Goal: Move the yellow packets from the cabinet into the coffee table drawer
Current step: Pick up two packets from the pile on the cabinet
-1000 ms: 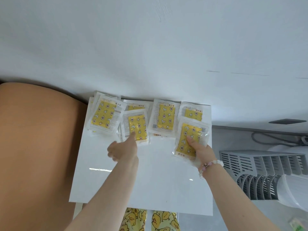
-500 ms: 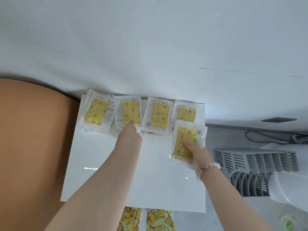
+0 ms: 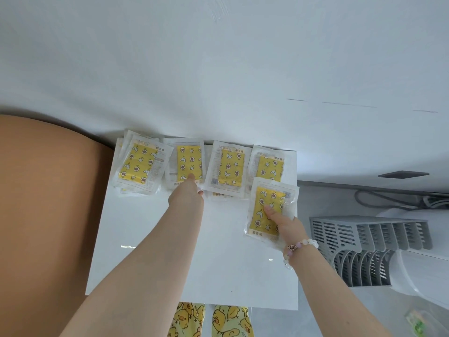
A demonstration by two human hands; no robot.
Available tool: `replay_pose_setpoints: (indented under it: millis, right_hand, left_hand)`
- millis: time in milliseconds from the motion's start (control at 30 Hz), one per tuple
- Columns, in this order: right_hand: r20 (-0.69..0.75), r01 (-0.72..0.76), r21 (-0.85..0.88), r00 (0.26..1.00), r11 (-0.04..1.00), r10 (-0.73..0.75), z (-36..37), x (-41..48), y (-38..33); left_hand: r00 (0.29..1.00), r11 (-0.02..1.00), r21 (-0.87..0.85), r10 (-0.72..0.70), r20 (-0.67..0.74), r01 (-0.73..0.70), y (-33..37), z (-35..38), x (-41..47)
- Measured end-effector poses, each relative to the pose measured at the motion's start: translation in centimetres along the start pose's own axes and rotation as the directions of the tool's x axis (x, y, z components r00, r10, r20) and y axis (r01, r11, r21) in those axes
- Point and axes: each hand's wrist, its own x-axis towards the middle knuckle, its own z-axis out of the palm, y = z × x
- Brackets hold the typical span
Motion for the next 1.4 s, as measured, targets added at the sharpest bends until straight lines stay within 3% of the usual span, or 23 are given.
replay_pose_setpoints:
  millis: [100, 233, 400, 467, 567, 633, 733, 800, 900, 1067, 1200, 1267, 1333, 1400]
  right_hand:
    - [-0.01, 0.008, 0.002, 1.0, 1.0, -0.008, -0.3, 0.1, 0.1]
    - [-0.032, -0.009, 0.001, 0.999, 1.0, 0.009, -0.2, 0.1, 0.3]
    - [-0.014, -0.023, 0.05, 1.0, 0.998, 0.024, 1.2, 0.0, 0.0]
    - [-0.007, -0.023, 0.09, 1.0, 0.996, 0.023, 1.9, 0.2, -0.2]
    - [0.065, -0.053, 0.168, 0.997, 0.984, 0.042, 3.0, 0.5, -0.6]
    - [0.114, -0.079, 0.198, 0.992, 0.977, 0.057, 3.7, 0.5, -0.9]
    - [0.201, -0.139, 0.291, 0.976, 0.947, 0.081, 4.6, 0.5, -1.4]
    - [0.224, -0.154, 0.323, 0.971, 0.934, 0.083, 4.7, 0.4, -1.4]
    - [0.166, -0.137, 0.237, 0.981, 0.962, 0.099, 4.2, 0.5, -1.1]
    - [0.173, -0.13, 0.247, 0.981, 0.96, 0.088, 3.3, 0.1, -0.9]
    - [0.127, -0.099, 0.177, 0.989, 0.979, 0.077, 3.1, -0.1, -1.2]
    - [0.13, -0.05, 0.088, 0.991, 0.995, 0.039, 2.7, -0.2, -1.7]
    - [0.154, -0.034, 0.04, 0.988, 0.999, 0.027, 2.2, -0.2, -1.8]
    - [0.183, -0.054, 0.025, 0.982, 0.998, 0.049, 2.2, -0.4, -1.6]
  left_hand:
    - [1.0, 1.0, -0.02, -0.017, -0.009, 0.017, 0.1, 0.1, -0.1]
    - [0.988, 0.978, -0.156, -0.145, -0.057, 0.135, 0.0, -0.3, -2.1]
    - [0.986, 0.891, -0.443, -0.031, 0.161, 0.1, -1.0, -2.4, -4.6]
    - [0.974, 0.879, -0.466, 0.013, 0.225, 0.096, -1.3, -3.0, -5.7]
    - [0.948, 0.933, -0.358, 0.081, 0.309, 0.037, -2.7, -3.7, -7.8]
    - [0.926, 0.982, -0.165, 0.144, 0.348, -0.091, -3.9, -4.0, -9.0]
    - [0.899, 0.965, 0.077, 0.204, 0.387, -0.252, -5.0, -4.1, -9.3]
    - [0.921, 0.973, 0.082, 0.177, 0.348, -0.218, -4.8, -4.1, -9.1]
    - [0.95, 0.984, 0.062, 0.142, 0.278, -0.165, -3.8, -3.9, -8.6]
    - [0.929, 0.958, 0.138, 0.199, 0.313, -0.252, -2.5, -4.0, -7.6]
    - [0.889, 0.907, 0.245, 0.229, 0.397, -0.343, -0.4, -5.7, -6.2]
    - [0.837, 0.87, 0.324, 0.164, 0.521, -0.372, 1.8, -6.4, -5.6]
    - [0.764, 0.756, 0.463, 0.075, 0.641, -0.463, 3.5, -6.4, -5.4]
    - [0.741, 0.596, 0.572, 0.057, 0.669, -0.563, 4.4, -5.6, -5.3]
